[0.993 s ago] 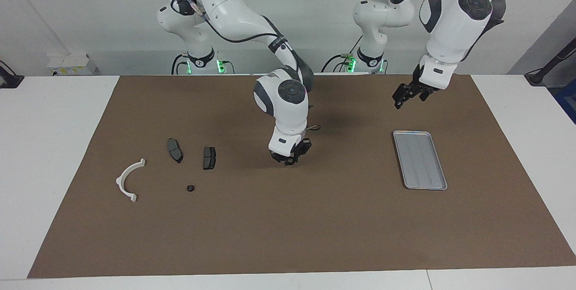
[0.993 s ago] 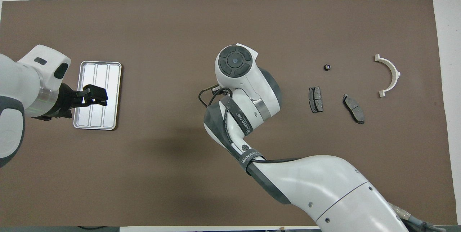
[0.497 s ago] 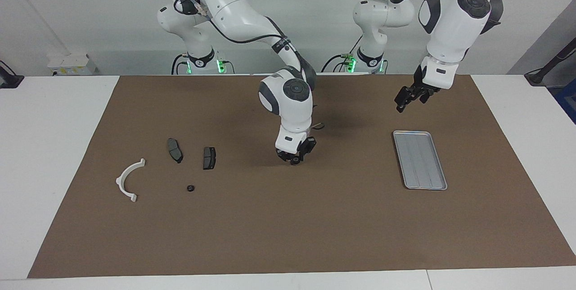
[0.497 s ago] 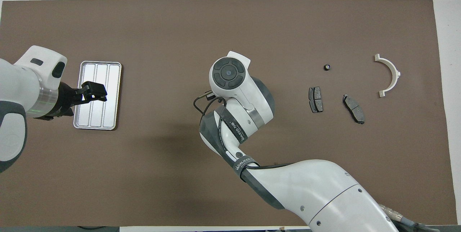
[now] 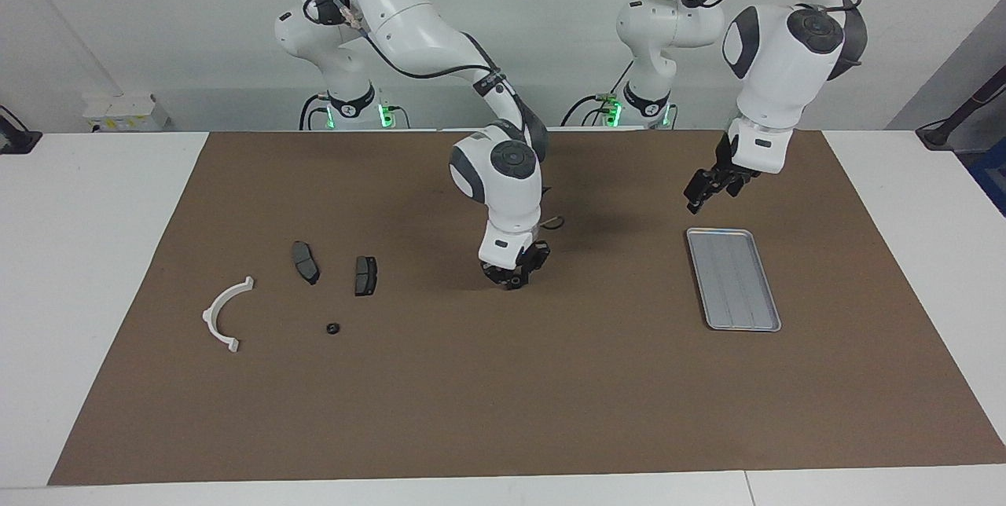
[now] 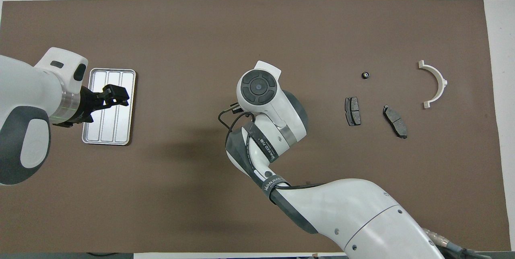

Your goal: Pick bearing gear from pile to tray

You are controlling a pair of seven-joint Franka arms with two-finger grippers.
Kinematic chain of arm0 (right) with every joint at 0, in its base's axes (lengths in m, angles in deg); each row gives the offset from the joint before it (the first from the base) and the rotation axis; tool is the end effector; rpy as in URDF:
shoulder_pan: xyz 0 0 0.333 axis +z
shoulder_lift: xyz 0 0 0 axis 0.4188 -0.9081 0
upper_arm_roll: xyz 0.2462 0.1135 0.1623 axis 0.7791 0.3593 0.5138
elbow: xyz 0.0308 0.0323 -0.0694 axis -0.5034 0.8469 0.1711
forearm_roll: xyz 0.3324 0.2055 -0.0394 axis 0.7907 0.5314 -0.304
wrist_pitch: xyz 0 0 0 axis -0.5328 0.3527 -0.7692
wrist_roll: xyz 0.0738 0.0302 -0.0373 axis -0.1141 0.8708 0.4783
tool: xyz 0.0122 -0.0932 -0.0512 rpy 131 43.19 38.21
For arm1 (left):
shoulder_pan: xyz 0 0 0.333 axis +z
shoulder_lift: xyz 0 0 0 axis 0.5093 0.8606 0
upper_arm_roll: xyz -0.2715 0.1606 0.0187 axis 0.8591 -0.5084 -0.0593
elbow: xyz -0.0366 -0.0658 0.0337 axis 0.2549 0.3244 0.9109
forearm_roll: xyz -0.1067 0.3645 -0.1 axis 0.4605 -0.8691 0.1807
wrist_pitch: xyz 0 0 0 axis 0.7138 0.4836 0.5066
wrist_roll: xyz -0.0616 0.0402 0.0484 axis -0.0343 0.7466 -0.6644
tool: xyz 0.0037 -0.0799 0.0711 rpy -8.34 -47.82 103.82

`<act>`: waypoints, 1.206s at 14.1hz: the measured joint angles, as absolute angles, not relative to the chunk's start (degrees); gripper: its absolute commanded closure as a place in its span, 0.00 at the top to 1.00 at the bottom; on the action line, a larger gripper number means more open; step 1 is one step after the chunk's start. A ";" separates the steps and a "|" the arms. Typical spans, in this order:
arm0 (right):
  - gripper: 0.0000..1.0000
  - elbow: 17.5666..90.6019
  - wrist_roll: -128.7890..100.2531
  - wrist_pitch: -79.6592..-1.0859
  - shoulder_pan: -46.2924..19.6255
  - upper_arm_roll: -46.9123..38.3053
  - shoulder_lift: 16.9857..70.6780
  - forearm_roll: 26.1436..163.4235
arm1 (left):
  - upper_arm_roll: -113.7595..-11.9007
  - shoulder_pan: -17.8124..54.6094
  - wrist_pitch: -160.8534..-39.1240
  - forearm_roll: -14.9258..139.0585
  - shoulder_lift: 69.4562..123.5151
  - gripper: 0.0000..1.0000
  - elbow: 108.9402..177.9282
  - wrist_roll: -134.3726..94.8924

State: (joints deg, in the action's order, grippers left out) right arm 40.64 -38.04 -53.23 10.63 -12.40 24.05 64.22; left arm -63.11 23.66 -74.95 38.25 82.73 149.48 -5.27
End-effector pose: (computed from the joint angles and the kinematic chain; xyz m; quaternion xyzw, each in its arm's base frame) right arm 0.5824 0.4021 0.2923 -0.9854 -0.1647 -0.0415 0.0148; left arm 0.5320 -0.0931 0.4866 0.9835 0.1800 0.0121 0.0148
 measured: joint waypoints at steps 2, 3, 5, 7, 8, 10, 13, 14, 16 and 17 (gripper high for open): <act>0.96 40.71 -38.05 -53.63 10.63 -12.41 24.03 64.22 | -63.02 23.33 -75.46 38.25 84.54 1.00 148.09 -4.44; 1.00 40.69 -38.04 -53.87 10.63 -12.41 24.04 64.22 | -62.99 23.32 -75.46 38.25 85.76 1.00 146.58 -3.99; 1.00 40.55 -38.05 -54.15 10.64 -12.41 24.10 64.22 | -62.97 22.65 -75.46 38.25 88.34 1.00 143.56 -2.88; 1.00 39.99 -38.06 -53.88 10.63 -12.47 24.63 64.23 | -62.89 20.98 -75.46 38.25 91.12 1.00 140.28 -0.37; 1.00 39.22 -38.07 -52.76 10.59 -12.62 25.08 64.27 | -62.85 20.18 -75.45 38.25 92.01 1.00 139.24 0.25; 1.00 36.50 -38.20 -47.81 10.15 -13.09 27.05 64.49 | -62.81 19.42 -75.44 38.25 92.92 1.00 138.39 0.78; 1.00 34.22 -38.39 -40.43 5.65 -14.01 33.48 64.55 | -62.82 18.46 -75.47 38.25 95.55 1.00 136.00 2.85; 1.00 33.42 -38.38 -37.29 2.88 -14.12 35.78 64.54 | -62.84 17.77 -75.47 38.25 97.30 1.00 134.09 4.37; 1.00 30.25 -37.36 -30.19 -3.08 -14.25 38.85 64.49 | -62.88 15.44 -75.49 38.06 101.62 1.00 130.54 7.74; 1.00 28.30 -35.35 -26.58 -6.54 -14.27 39.70 64.49 | -62.89 13.76 -75.52 37.68 104.23 1.00 128.64 9.99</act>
